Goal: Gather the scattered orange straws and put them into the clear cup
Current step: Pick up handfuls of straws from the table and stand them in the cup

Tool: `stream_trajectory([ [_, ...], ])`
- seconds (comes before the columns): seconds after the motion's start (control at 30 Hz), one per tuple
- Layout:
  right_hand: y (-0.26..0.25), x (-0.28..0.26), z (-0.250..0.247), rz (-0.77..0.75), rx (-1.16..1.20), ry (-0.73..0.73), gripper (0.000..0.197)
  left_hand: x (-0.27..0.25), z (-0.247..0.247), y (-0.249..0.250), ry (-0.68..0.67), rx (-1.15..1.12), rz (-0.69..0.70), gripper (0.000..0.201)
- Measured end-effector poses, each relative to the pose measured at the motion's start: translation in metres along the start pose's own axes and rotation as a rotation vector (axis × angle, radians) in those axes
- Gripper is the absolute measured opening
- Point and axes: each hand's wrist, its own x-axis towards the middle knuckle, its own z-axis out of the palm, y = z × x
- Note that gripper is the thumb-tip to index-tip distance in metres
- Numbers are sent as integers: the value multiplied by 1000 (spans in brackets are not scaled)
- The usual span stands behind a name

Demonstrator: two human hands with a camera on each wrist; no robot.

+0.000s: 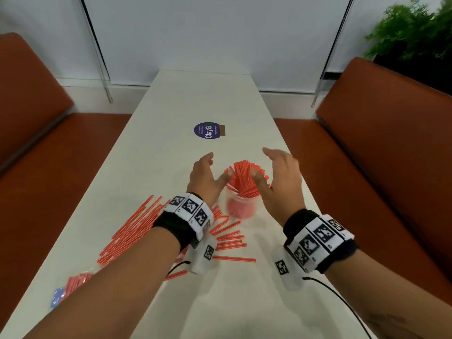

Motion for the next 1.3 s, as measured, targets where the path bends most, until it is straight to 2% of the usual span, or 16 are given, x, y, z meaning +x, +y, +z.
stream_trajectory([
  [0.07, -16, -11, -8, -164, -15, 17, 46, -10, -19, -3, -52, 72, -32, 57],
  [0.1, -24, -18, -11, -244, -28, -36, 41, -17, -28, -6, -99, 109, -59, 51],
  [0.17, -39, -29, -12, -323, -57, -305, 38, -33, -45, -13, -202, 224, -102, 47],
  [0.27, -45, -40, -1, -335, -218, -770, 59, -54, -67, -27, -314, 533, -149, 65],
  [0.3, -46, -42, 5, -320, -270, -864, 68, -60, -73, -33, -325, 622, -175, 75],
  [0.37, -46, -44, 16, -291, -346, -959, 78, -71, -83, -45, -346, 769, -233, 93],
  [0.43, -47, -43, 28, -316, -423, -984, 77, -82, -85, -57, -408, 893, -251, 100],
  [0.5, -50, -41, 37, -358, -469, -986, 73, -92, -81, -65, -447, 953, -217, 96],
  [0.67, -55, -39, 56, -430, -503, -1051, 69, -100, -63, -75, -400, 961, -102, 86],
  [0.8, -53, -44, 62, -438, -524, -1014, 42, -98, -58, -77, -401, 959, -78, 82],
  [0.93, -47, -51, 61, -456, -565, -975, 22, -95, -55, -79, -362, 931, -66, 68],
  [1.07, -40, -61, 60, -425, -583, -969, 27, -92, -50, -79, -353, 950, -35, 60],
  [1.17, -40, -66, 60, -341, -521, -974, 32, -91, -47, -79, -344, 969, -18, 53],
  [1.3, -43, -72, 58, -298, -516, -998, 23, -91, -45, -79, -339, 992, -21, 52],
])
